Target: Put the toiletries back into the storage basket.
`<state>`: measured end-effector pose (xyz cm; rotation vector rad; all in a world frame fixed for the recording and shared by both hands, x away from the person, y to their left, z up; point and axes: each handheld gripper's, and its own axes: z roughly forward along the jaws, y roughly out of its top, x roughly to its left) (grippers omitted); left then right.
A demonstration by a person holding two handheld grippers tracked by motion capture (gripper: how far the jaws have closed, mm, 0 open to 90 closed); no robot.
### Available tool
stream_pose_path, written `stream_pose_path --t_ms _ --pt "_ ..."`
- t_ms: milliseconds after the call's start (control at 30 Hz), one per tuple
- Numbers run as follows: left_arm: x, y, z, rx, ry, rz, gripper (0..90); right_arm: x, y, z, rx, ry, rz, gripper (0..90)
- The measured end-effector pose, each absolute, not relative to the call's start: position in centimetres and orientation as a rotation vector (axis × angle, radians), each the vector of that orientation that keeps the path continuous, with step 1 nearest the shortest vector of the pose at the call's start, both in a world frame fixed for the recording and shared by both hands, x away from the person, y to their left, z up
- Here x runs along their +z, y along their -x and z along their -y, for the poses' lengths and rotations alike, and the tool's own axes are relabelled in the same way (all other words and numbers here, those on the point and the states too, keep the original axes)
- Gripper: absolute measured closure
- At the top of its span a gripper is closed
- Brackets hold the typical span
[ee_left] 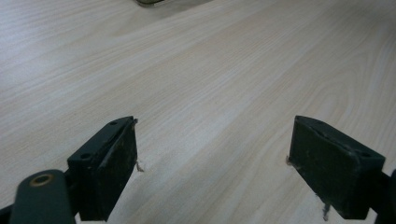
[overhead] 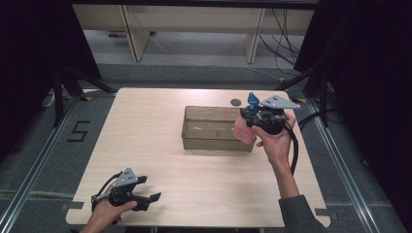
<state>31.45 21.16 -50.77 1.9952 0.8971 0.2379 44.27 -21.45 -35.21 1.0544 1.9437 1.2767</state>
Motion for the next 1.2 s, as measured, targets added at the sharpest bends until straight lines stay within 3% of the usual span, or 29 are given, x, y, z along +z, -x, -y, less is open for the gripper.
stream_pose_path --t_ms 1200 --pt "-50.8 -31.3 -21.1 0.241 -1.98 -0.901 14.7 -37.9 -49.0 20.9 1.263 -1.152 -1.95 53.4"
